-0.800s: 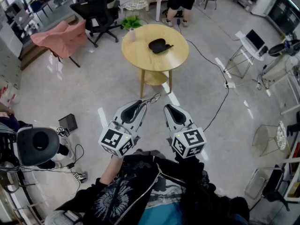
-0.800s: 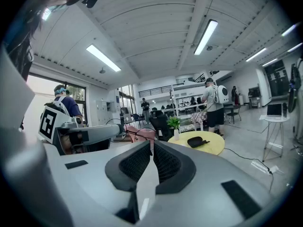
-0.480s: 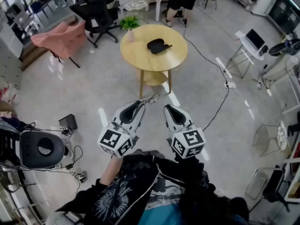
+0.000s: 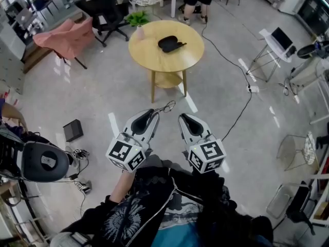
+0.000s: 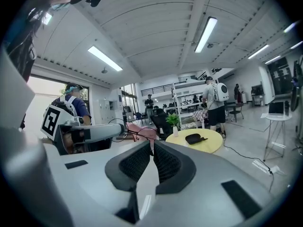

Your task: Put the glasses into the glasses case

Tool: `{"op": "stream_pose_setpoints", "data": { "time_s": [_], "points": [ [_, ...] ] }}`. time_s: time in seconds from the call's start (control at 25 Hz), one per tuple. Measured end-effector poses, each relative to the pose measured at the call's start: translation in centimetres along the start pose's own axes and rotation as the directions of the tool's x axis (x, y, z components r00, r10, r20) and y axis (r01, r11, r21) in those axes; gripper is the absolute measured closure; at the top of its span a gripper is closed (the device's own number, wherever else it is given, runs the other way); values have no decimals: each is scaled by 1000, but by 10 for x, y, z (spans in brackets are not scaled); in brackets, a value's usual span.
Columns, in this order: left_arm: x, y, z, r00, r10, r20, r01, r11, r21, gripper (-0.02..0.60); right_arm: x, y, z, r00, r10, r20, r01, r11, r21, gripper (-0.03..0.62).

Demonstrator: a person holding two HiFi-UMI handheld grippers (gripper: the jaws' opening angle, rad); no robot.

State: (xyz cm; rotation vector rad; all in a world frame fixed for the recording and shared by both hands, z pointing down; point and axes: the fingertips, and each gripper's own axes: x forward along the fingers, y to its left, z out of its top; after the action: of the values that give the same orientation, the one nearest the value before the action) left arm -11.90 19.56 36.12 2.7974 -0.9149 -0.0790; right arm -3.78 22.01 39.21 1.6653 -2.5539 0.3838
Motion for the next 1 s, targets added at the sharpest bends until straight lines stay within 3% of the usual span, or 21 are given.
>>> {"op": "stream_pose_setpoints", "data": {
  "time_s": [0.52,1.0],
  "points": [
    [21,11,-11,999,28,-22,-29,999,-25,506,19,-27,-7,1000,29,-1,-29,999,46,545],
    [123,105,-1,999,-42,-35,40,998,-51,506,129,-101,13,999,-25,-33,27,998,65,545]
  ]
}}
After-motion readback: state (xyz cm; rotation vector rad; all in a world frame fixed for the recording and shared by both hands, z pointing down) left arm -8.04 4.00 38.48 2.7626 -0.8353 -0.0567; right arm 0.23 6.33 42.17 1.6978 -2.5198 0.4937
